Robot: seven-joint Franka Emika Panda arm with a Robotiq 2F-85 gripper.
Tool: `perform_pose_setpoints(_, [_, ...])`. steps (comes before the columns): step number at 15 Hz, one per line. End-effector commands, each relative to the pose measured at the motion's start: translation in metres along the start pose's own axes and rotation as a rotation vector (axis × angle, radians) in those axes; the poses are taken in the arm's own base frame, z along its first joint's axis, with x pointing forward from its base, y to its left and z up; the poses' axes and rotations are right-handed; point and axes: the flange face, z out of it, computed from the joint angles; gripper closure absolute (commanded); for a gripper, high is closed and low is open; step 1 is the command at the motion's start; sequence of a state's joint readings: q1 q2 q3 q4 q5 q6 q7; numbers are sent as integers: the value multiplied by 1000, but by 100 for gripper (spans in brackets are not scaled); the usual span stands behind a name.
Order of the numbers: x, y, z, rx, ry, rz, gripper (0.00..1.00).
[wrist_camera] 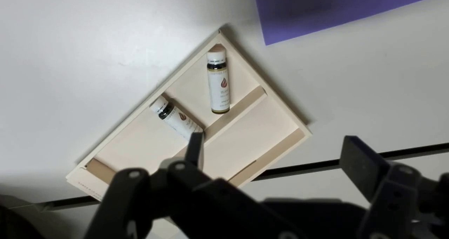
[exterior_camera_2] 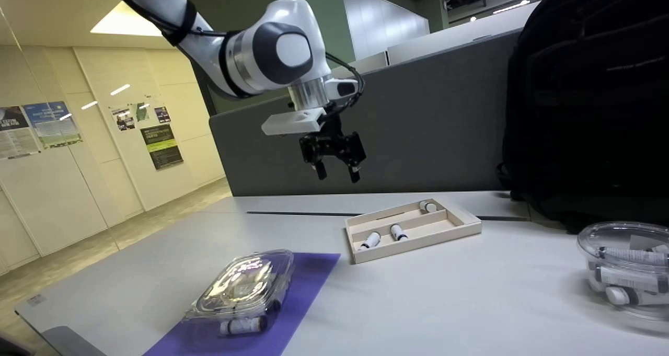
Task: Remove the bottle from the tray and put it on the table
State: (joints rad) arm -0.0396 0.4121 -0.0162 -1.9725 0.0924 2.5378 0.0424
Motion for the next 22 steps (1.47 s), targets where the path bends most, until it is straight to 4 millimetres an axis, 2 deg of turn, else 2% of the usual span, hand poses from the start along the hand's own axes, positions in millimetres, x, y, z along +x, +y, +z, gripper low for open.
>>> perform_pose_setpoints(1, [31,2,28,-46,-43,-69,0])
perform_pose_setpoints(6, [41,8,62,-74,-136,-201,0])
perform_pose_setpoints(13, [47,8,109,-61,-158,-207,0])
perform_pose_setpoints(18, [48,9,133,-58,-181,-218,0])
perform_pose_setpoints(22, [43,13,142,-58,-189,-233,0])
